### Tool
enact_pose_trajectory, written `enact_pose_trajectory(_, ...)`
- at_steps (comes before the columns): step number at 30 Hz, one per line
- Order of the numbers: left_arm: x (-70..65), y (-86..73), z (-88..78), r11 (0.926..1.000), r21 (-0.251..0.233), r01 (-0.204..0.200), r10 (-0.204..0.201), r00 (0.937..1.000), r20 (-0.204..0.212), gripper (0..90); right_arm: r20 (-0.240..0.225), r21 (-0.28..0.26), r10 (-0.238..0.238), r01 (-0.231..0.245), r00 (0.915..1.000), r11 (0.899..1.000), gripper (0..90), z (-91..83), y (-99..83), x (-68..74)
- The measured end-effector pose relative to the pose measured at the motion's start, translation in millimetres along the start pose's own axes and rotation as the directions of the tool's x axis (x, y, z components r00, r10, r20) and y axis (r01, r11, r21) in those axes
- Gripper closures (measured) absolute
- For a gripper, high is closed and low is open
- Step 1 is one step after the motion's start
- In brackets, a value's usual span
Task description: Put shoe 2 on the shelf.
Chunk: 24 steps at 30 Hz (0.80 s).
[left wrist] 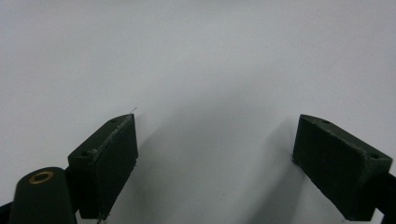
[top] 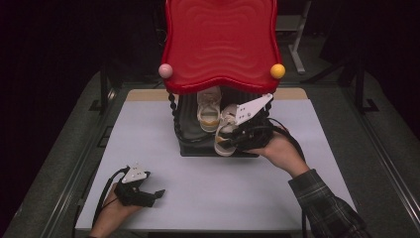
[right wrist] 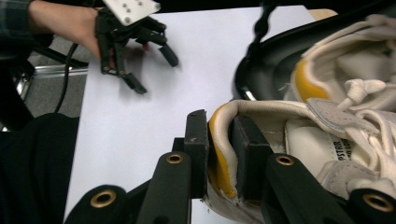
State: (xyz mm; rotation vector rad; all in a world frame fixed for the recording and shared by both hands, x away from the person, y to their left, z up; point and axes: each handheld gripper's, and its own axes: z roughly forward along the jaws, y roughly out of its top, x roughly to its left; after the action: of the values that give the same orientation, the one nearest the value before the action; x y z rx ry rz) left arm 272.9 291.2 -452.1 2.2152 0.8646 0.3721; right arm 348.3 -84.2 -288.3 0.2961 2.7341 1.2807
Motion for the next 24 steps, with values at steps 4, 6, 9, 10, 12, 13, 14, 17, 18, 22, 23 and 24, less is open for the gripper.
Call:
enact_pose_trajectory(4, 0.0, 0.0, 0.0, 1.0000, 0.000, 0.001, -0.001, 1.0000, 0.000, 13.2, 0.021, 0.006, 0.007, -0.007, 0.9998, 1.000, 77.1, -0.4, 1.6, -9.1)
enact_pose_trajectory(6, 0.0, 0.0, 0.0, 1.0000, 0.000, 0.000, 0.000, 1.0000, 0.000, 13.2, 0.031, 0.012, -0.002, 0.001, 0.9995, 1.000, 77.1, -0.4, 2.4, -13.8)
enact_pose_trajectory(9, 0.0, 0.0, 0.0, 1.0000, 0.000, 0.001, -0.001, 1.0000, 0.000, 13.2, 0.042, 0.013, -0.006, 0.006, 0.9991, 1.000, 77.0, 0.2, 2.5, -19.3)
enact_pose_trajectory(10, 0.0, 0.0, 0.0, 1.0000, 0.000, 0.001, -0.001, 1.0000, 0.001, 13.2, 0.049, 0.009, -0.014, 0.013, 0.9987, 1.000, 77.0, 0.8, 1.8, -21.6)
enact_pose_trajectory(12, 0.0, 0.0, 0.0, 1.0000, 0.000, 0.001, -0.001, 1.0000, 0.000, 13.2, 0.055, 0.015, -0.001, 0.001, 0.9985, 1.000, 77.0, 1.6, 0.7, -23.5)
enact_pose_trajectory(13, 0.0, 0.0, 0.0, 1.0000, 0.000, 0.001, -0.001, 1.0000, 0.000, 13.2, 0.056, 0.019, 0.007, -0.008, 0.9984, 1.000, 77.0, 2.2, 0.1, -24.9)
enact_pose_trajectory(14, 0.0, 0.0, 0.0, 1.0000, 0.000, 0.001, -0.001, 1.0000, 0.000, 13.2, 0.056, 0.022, 0.009, -0.010, 0.9984, 1.000, 77.0, 3.1, -0.6, -26.4)
enact_pose_trajectory(17, 0.0, 0.0, 0.0, 1.0000, 0.000, 0.001, -0.001, 1.0000, 0.000, 13.2, 0.057, 0.018, 0.001, -0.002, 0.9984, 1.000, 77.0, 5.4, -2.3, -30.8)
enact_pose_trajectory(18, 0.1, 0.0, 0.1, 1.0000, -0.001, 0.001, -0.001, 1.0000, 0.000, 13.2, 0.061, 0.018, -0.005, 0.004, 0.9981, 1.000, 76.9, 5.5, -2.3, -31.4)
enact_pose_trajectory(22, 0.0, 0.0, 0.1, 1.0000, -0.001, 0.001, -0.001, 1.0000, 0.000, 13.2, 0.068, 0.028, -0.019, 0.017, 0.9975, 0.999, 77.0, 7.0, -3.4, -32.2)
enact_pose_trajectory(23, 0.0, 0.0, 0.1, 1.0000, -0.001, 0.001, -0.001, 1.0000, 0.000, 13.2, 0.070, 0.031, -0.025, 0.023, 0.9973, 0.999, 77.0, 7.8, -3.9, -32.4)
enact_pose_trajectory(24, 0.0, 0.0, 0.1, 1.0000, -0.001, 0.000, 0.000, 1.0000, -0.001, 13.2, 0.072, 0.033, -0.026, 0.024, 0.9970, 0.999, 76.9, 8.3, -4.1, -32.5)
